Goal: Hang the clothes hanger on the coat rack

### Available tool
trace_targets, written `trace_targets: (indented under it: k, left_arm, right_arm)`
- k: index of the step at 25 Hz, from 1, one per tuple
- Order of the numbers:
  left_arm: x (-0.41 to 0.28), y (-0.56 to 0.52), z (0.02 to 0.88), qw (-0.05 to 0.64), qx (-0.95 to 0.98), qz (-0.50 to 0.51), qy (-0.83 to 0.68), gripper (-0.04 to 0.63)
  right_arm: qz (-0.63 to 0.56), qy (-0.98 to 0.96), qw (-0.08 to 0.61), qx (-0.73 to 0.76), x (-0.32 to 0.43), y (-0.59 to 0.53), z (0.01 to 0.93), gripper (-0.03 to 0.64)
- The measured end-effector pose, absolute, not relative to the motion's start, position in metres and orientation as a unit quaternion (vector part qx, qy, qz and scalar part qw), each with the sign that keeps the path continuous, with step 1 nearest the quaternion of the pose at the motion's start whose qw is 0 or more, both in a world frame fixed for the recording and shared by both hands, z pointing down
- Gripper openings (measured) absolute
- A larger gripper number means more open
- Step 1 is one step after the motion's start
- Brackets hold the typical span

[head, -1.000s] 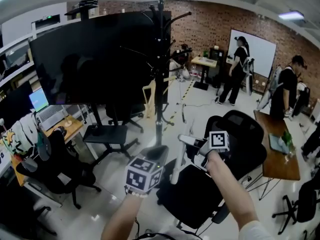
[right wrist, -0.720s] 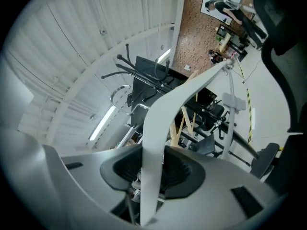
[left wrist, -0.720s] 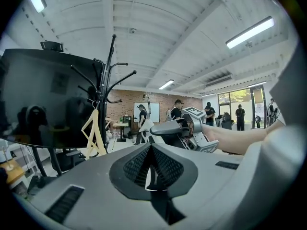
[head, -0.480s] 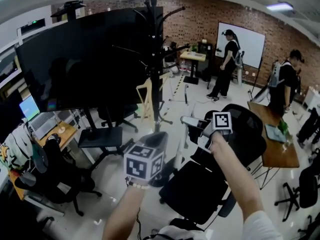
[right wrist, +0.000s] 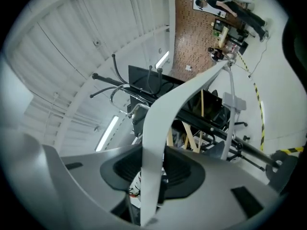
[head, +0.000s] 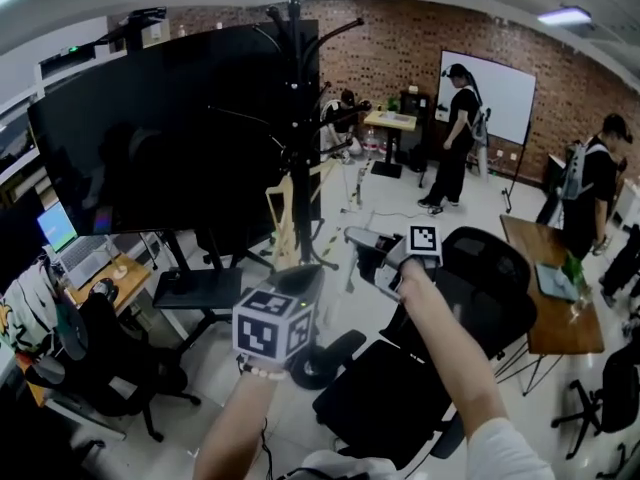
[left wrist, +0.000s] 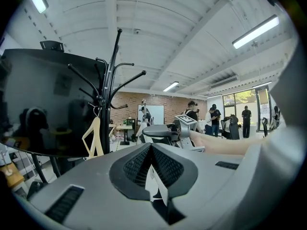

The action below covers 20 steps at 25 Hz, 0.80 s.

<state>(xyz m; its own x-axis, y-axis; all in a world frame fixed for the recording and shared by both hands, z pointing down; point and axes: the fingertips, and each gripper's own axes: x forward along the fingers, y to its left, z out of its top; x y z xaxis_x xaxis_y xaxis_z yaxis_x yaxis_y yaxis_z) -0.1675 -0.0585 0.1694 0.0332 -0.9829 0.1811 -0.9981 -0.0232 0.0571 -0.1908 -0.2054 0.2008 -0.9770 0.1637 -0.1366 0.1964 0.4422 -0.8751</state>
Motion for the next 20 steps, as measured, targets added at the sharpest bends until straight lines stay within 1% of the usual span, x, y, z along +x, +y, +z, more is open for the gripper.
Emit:
trace_targets:
  k: [10, 20]
  left_arm:
    - [-0.195, -0.114, 0.153, 0.067, 0.701, 0.050, -0.708, -0.008]
    - [-0.223, -0.150, 0.146, 0.063, 0.691, 0.054, -0.718, -0.008]
  right_arm:
    - [-0.504, 0.852, 0.005, 0.140, -0.251, -0.269, 0.176, 0.144]
    - [-0.510, 0.847, -0.003, 0.151, -0.293, -0.316, 0.183, 0.144]
